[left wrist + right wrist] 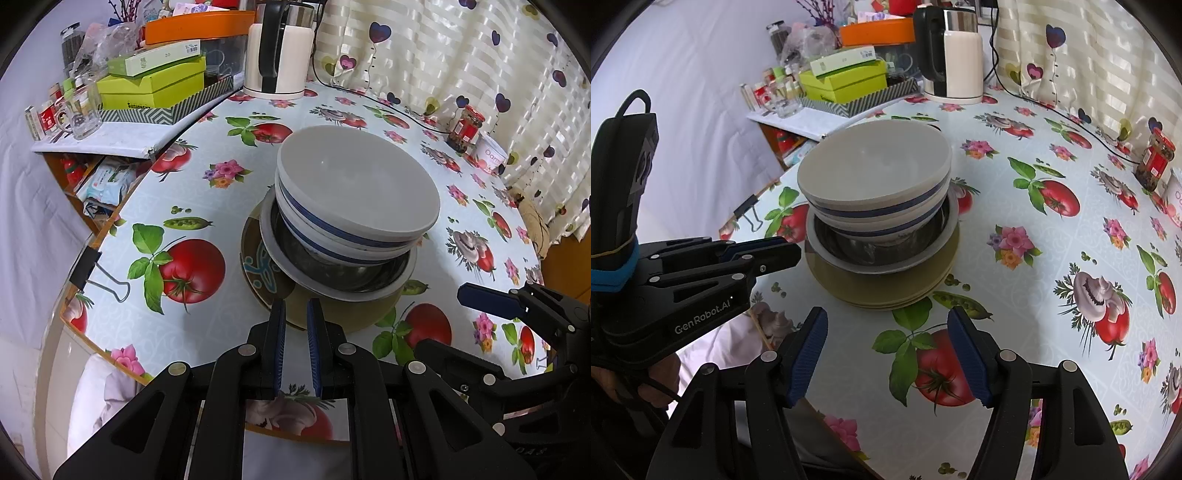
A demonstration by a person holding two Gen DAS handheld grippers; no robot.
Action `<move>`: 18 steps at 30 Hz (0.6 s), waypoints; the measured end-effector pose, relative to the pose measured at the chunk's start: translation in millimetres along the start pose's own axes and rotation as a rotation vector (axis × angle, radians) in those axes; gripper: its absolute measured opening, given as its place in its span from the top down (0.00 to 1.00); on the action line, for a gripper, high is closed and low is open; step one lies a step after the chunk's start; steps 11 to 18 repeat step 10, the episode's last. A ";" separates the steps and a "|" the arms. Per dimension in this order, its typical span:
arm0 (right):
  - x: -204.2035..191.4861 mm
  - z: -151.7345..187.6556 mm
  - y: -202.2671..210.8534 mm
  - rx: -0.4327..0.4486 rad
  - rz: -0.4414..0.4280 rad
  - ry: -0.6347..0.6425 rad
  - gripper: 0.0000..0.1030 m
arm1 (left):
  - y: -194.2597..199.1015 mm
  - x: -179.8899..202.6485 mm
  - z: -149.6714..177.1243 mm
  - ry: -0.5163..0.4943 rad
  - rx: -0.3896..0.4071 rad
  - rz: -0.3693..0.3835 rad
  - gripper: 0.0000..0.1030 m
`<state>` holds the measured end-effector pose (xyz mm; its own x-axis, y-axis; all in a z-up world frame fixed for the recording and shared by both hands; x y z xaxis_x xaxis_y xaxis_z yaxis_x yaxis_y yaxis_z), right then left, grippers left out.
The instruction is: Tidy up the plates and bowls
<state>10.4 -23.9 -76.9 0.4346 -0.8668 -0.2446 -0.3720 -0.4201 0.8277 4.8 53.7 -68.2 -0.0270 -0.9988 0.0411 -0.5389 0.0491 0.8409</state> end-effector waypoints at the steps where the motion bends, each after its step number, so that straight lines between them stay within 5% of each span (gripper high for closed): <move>1: 1.2 0.7 -0.3 -0.001 0.000 -0.001 0.34 | -0.6 0.4 -0.2 -0.001 -0.001 0.001 0.88; 18: 2.3 0.0 -1.4 0.000 0.001 -0.001 0.33 | -1.3 0.4 0.6 -0.008 -0.002 -0.009 0.88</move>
Point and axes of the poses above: each gripper's, at about its wrist camera, not at the fingertips, and y roughly against the way its jaws point, x to its right, z to its underside, the point moved 4 cm from there along -y, roughly the way its jaws point, and after that the axes turned 11 degrees about -y, right-handed, at the moved point
